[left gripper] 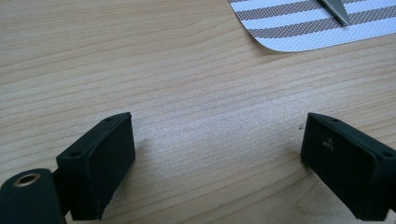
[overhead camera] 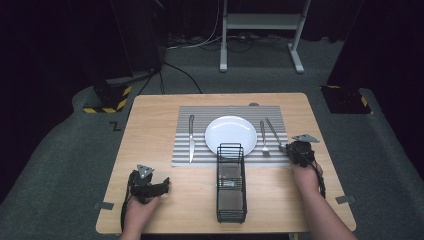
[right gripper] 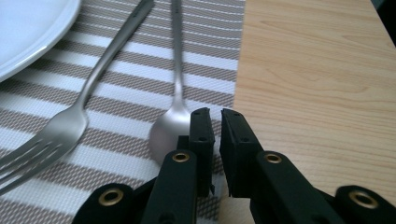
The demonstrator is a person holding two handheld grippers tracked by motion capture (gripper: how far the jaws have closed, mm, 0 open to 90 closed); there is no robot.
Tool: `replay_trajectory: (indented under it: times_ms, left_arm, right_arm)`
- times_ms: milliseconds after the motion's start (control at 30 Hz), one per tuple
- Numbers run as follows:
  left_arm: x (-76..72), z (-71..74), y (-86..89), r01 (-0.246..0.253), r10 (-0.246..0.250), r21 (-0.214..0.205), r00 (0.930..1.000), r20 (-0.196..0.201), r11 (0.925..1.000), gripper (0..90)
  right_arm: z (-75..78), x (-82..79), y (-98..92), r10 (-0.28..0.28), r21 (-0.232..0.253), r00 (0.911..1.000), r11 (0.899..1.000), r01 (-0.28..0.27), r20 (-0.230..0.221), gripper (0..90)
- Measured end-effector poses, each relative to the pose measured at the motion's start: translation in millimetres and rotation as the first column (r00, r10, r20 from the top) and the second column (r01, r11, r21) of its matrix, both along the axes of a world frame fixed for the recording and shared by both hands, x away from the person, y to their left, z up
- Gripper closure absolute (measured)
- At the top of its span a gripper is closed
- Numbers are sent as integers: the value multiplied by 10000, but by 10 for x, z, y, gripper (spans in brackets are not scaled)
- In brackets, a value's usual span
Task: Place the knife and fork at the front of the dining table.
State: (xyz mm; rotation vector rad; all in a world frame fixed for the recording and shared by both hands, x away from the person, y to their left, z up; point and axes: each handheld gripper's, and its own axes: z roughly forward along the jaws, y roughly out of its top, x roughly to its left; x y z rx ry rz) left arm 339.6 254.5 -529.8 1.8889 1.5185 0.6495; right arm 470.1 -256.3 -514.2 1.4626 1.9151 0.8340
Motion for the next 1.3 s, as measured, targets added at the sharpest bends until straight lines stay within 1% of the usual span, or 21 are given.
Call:
replay_trajectory:
  times_ms: [133,200,233,300,333,400,500,533,600,633,667,767,867,933,1000,1067,1167,1233,1300]
  left_arm:
    - [0,0,0,-1,1,2,10000,1,10000,99]
    - [0,0,0,-1,1,5,10000,0,10000,99]
    - [0,0,0,0,0,4,10000,0,10000,99]
    - [0,0,0,0,0,4,10000,0,10000,99]
    - [0,0,0,1,-1,2,10000,-1,10000,99]
    - [0,0,0,3,-3,-1,10000,-1,10000,99]
    - [0,0,0,3,-3,1,10000,-2,10000,99]
    - [0,0,0,5,-5,-1,10000,-1,10000,99]
    - [0,0,1,6,-6,-1,10000,-3,10000,99]
    - [0,0,0,5,-5,-4,10000,-3,10000,100]
    - [0,0,1,9,-9,-5,10000,-3,10000,99]
    - [0,0,1,13,-13,-4,10000,0,10000,100]
    - [0,0,2,22,-22,-6,10000,2,10000,99]
    - [0,0,2,25,-25,-8,10000,1,10000,99]
    - [0,0,2,25,-25,-6,10000,2,10000,99]
    - [0,0,2,26,-26,-6,10000,3,10000,99]
    - [0,0,3,29,-29,-1,10000,1,10000,99]
    - [0,0,2,26,-26,-4,10000,2,10000,99]
    - [0,0,2,24,-24,-5,10000,5,10000,99]
  right_arm:
    - [24,-77,32,186,48,9998,9998,-187,93,810]
    - [61,-93,28,238,74,9992,9997,-240,333,801]
    - [82,-94,21,244,198,9986,9995,-254,473,796]
    - [116,-62,22,204,309,9987,9993,-219,474,757]
    - [127,-36,28,172,350,9983,9992,-192,562,743]
    - [144,35,49,78,581,9981,9982,-113,603,721]
    - [135,150,102,92,763,9991,9970,-124,423,712]
    - [120,188,126,138,694,9991,9975,-165,394,712]
    - [80,276,180,240,620,9997,9978,-243,67,721]
    - [68,299,203,235,616,9997,9978,-232,-49,721]
    - [54,326,225,249,494,9996,9985,-243,-97,724]
    - [24,400,267,202,446,9990,9988,-184,-397,743]
    - [-2,442,292,79,191,9981,9998,-68,-610,778]
    - [-12,445,283,-14,164,9976,9999,25,-685,843]
    - [-10,442,260,-90,240,9975,9997,108,-705,844]
    - [-9,425,238,-259,161,9973,9995,270,-688,849]
    - [-16,377,196,-385,332,9971,9986,408,-656,850]
    - [-15,346,202,-287,292,9975,9991,307,-651,845]
    - [-6,327,224,-243,403,9971,9988,273,-724,732]
